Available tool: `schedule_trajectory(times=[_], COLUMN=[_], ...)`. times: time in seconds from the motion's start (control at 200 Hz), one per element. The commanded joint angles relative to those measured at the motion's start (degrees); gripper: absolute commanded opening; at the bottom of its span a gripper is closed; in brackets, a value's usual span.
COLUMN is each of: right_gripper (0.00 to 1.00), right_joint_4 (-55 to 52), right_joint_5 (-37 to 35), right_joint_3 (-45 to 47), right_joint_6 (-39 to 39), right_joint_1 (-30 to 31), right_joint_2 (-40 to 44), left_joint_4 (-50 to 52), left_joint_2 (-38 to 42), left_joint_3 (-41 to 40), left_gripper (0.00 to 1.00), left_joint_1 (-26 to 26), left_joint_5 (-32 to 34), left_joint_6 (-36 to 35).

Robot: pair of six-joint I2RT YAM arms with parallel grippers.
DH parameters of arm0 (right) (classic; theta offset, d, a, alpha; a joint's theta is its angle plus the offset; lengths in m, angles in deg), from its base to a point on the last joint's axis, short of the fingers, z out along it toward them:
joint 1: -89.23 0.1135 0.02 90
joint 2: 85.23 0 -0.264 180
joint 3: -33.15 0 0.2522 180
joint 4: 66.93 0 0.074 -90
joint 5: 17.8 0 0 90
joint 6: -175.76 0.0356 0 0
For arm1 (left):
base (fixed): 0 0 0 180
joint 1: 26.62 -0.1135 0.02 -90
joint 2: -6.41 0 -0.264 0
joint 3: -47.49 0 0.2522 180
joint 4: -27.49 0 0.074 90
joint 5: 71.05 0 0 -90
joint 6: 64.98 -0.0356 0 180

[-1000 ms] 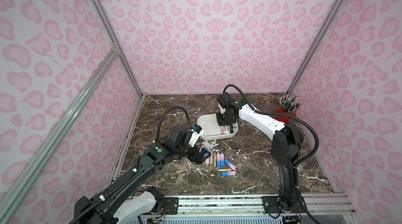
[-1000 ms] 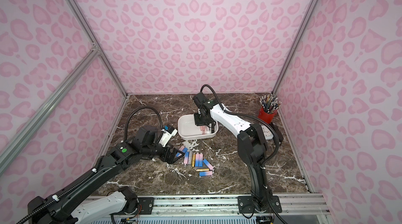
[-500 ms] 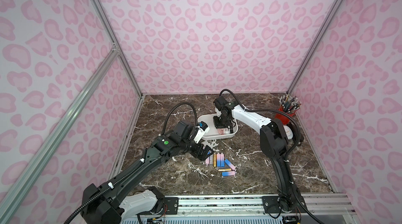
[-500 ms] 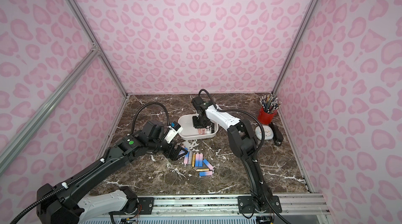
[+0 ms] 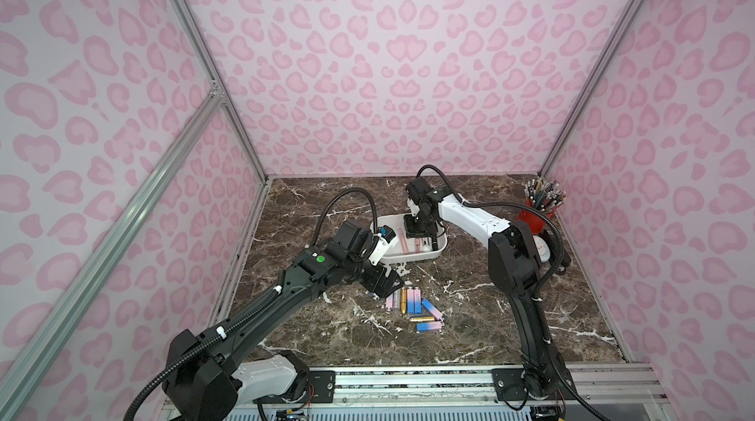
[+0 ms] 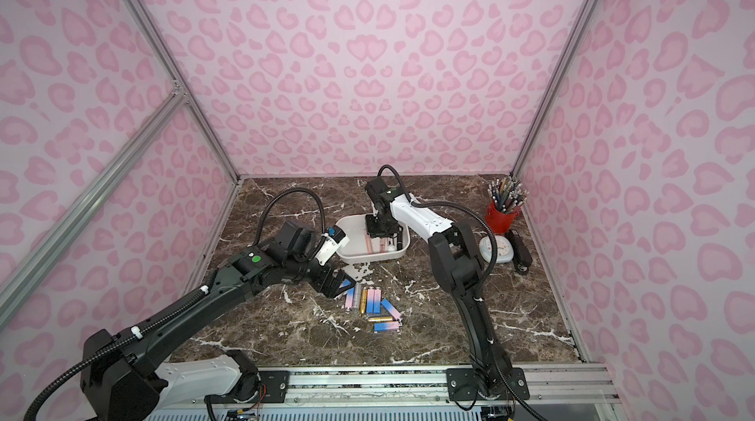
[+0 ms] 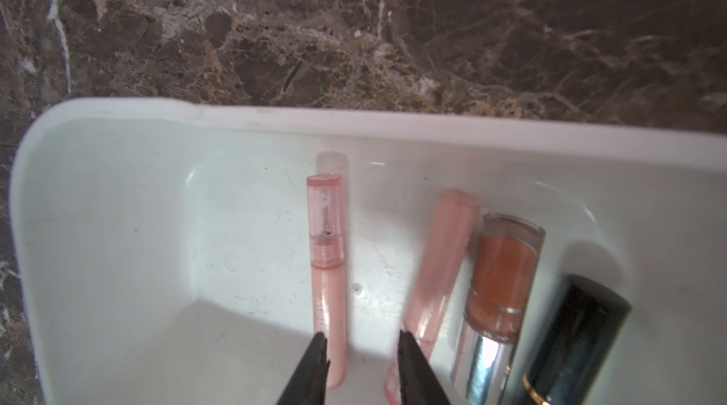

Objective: Put the lipstick into the storage box
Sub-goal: Place the lipstick in the storage box, then pick up the lipstick at the center of the board.

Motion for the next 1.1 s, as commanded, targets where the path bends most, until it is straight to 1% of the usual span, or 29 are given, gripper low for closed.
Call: schedule_trajectory(times=[0.0, 0.165, 0.26, 0.375, 0.525, 0.65, 0.81, 1.095], right_gripper=[0.33, 0.33, 0.32, 0.33, 0.32, 0.32, 0.32, 0.32], right_joint_4=[-1.8, -2.3, -1.3, -0.4, 0.9, 1.9, 2.6, 4.7], right_joint_5=[-0.2, -3.3, -4.2, -5.9, -7.5, -8.5, -9.2, -10.2], right_joint_3=[0.6, 8.7, 16.1, 24.6, 34.6, 39.5, 42.5, 48.0], right_joint_6=[-2.4, -3.5, -2.5, -0.9, 1.6, 3.2, 4.7, 6.2], right_joint_1=[0.4, 1.4, 2.3, 4.6, 8.9, 12.7, 16.2, 17.8], right_joint_2=[2.5, 11.2, 17.0, 24.2, 31.1, 33.6, 34.8, 35.7], left_joint_4=[1.2, 0.4, 0.1, 0.4, 0.4, 0.3, -0.3, -0.9], left_joint_2=[-0.1, 1.4, 2.3, 3.7, 6.8, 8.6, 10.2, 12.5], left_joint_3=[0.7, -0.5, -1.6, -3.3, -6.0, -7.1, -7.9, -9.4], left_gripper=[0.95, 0.95, 0.95, 0.95, 0.95, 0.95, 0.95, 0.95], left_joint_1=[0.0, 0.0, 0.0, 0.1, 0.3, 0.3, 0.3, 0.3], left_joint_5=[0.0, -0.4, -1.8, -3.1, -2.3, -1.3, -0.7, 0.6], left_joint_6=[-1.0, 0.0, 0.7, 1.5, 2.7, 3.8, 5.5, 6.9])
